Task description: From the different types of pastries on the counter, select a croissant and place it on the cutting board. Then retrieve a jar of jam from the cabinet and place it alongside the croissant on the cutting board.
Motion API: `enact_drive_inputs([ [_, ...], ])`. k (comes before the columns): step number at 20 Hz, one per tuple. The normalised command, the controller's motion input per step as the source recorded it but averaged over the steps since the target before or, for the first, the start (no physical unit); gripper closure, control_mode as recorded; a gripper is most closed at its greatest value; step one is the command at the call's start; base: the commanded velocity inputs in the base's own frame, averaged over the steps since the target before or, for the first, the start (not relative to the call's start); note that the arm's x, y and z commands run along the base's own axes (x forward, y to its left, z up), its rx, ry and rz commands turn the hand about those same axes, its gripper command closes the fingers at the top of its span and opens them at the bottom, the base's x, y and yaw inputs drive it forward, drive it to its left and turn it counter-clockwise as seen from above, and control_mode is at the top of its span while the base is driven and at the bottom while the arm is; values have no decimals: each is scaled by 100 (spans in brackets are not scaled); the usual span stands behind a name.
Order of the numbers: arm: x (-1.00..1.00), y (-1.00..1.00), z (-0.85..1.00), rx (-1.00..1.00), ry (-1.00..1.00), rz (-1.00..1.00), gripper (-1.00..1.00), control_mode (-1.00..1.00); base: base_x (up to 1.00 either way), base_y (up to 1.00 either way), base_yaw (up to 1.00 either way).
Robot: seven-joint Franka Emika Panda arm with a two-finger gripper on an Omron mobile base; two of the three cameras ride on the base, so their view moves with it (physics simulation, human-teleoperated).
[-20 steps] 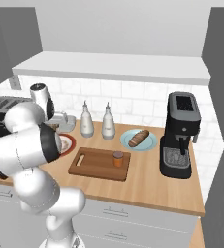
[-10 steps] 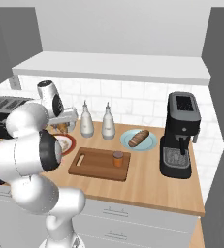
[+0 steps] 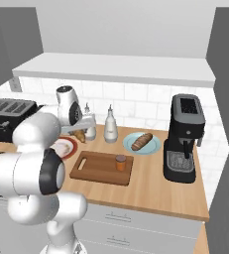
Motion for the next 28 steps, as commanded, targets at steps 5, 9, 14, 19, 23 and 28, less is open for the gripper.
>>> enact_drive_inputs([
  [5, 0, -68, -14, 0, 3, 4, 100, -100, 0, 0, 0],
  [9, 0, -29, -27, 2, 8, 2, 100, -100, 0, 0, 0],
  [14, -6, 1, -35, 5, 12, -1, 100, -100, 0, 0, 0],
  [19, -17, 1, -35, 2, 7, 0, 100, -100, 0, 0, 0],
  [23, -40, 1, -34, 0, 0, 0, 100, -100, 0, 0, 0],
  [28, -46, 1, -30, -1, 0, 0, 100, -100, 0, 0, 0],
])
